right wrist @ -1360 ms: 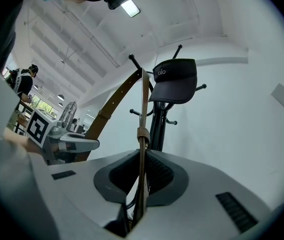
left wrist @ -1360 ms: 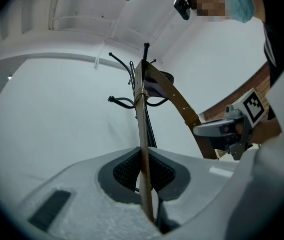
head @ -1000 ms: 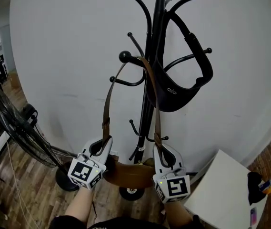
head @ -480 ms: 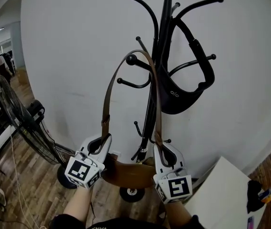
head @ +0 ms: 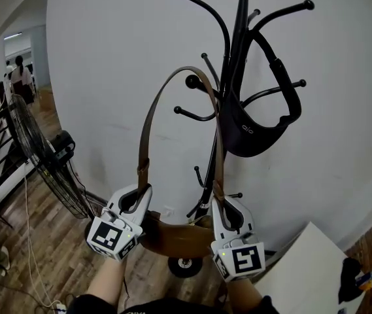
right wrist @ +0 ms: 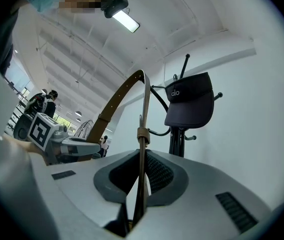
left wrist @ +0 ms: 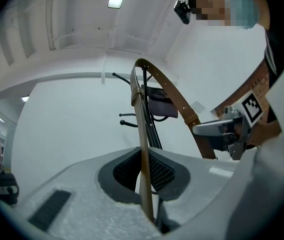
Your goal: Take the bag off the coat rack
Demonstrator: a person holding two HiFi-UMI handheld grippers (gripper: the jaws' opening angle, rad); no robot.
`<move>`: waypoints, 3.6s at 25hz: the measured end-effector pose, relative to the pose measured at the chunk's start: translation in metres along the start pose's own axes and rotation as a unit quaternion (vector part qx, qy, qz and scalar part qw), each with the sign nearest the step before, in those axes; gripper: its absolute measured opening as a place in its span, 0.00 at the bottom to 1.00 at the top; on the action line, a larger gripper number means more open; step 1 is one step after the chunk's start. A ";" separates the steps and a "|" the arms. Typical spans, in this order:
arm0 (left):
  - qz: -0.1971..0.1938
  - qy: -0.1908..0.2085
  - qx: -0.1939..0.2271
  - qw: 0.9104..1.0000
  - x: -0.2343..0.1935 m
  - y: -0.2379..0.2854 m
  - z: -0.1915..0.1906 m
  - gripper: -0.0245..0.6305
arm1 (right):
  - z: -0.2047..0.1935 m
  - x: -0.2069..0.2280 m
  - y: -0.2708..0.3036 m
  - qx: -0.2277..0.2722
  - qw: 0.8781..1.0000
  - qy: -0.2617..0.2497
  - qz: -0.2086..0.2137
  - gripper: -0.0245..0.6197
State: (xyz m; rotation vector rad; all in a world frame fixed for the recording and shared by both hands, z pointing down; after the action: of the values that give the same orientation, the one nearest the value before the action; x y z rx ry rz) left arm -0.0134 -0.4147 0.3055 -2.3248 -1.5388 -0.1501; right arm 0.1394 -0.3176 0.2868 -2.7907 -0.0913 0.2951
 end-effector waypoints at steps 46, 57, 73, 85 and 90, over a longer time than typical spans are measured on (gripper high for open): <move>0.177 -0.043 -0.084 0.980 0.104 -0.135 -0.034 0.06 | -0.056 -0.059 -0.077 -0.053 0.978 0.089 0.182 0.08; 0.204 -0.081 -0.115 0.969 0.151 -0.167 -0.069 0.06 | -0.097 -0.071 -0.116 -0.113 0.964 0.104 0.216 0.08; 0.214 -0.149 -0.155 0.953 0.203 -0.186 -0.115 0.06 | -0.158 -0.079 -0.166 -0.194 0.945 0.102 0.243 0.08; 0.214 -0.194 -0.182 0.940 0.225 -0.200 -0.149 0.06 | -0.189 -0.089 -0.186 -0.237 0.933 0.102 0.250 0.08; 0.219 -0.201 -0.183 0.937 0.225 -0.204 -0.152 0.06 | -0.192 -0.094 -0.185 -0.244 0.931 0.098 0.254 0.08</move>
State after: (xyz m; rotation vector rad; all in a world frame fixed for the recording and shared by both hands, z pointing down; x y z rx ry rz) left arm -0.0923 -0.1995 0.5558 -3.0896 -1.1766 0.1784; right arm 0.0836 -0.2137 0.5432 -3.2794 0.7094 0.1160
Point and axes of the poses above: the fingertips, and each gripper's own axes: y forward along the fingers, x to its right, z out of its top, the point moved 2 cm from there along -y, backward along the fingers, and after that the axes turned 10 degrees about -z, right-handed, at the moved point
